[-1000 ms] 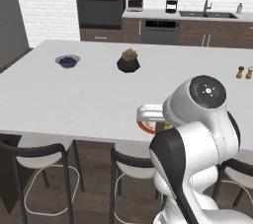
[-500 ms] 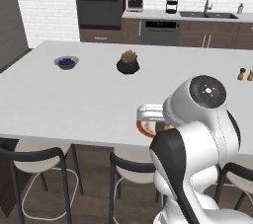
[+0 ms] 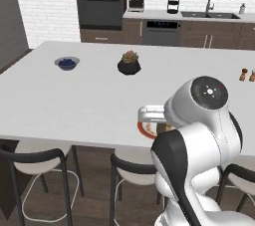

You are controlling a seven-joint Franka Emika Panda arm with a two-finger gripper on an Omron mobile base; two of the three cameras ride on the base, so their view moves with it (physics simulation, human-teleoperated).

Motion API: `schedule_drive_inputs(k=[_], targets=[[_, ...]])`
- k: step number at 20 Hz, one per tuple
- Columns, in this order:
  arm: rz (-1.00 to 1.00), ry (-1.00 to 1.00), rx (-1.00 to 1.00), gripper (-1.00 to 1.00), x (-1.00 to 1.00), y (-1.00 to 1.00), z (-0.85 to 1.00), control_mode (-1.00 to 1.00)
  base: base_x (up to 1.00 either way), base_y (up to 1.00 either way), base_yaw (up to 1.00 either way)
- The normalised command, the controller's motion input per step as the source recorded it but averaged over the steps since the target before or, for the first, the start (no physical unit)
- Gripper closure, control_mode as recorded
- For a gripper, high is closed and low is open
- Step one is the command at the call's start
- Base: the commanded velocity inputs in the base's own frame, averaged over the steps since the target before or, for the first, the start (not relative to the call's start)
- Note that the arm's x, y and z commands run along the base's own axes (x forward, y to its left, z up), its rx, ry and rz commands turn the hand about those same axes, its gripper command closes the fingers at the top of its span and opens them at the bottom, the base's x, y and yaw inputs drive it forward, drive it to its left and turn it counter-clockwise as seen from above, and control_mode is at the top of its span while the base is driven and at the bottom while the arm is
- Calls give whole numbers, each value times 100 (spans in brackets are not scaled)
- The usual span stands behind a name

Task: Start the toaster. Once the lever pops up, take the bread to the plate on the dining counter.

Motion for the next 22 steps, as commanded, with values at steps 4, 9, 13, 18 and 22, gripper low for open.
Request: schedule_drive_inputs(k=[4,9,13,18,22], targets=[[0,0,16,100,2,-27,0,-100,2,-15,0],[1,0,31,100,13,-60,0,-100,0,0,0],[5,0,24,100,41,-67,-2,-100,0,0,0],[7,2,5,100,61,-52,-17,-100,0,0,0],[18,5,0,100,57,-46,-40,-100,0,0,0]])
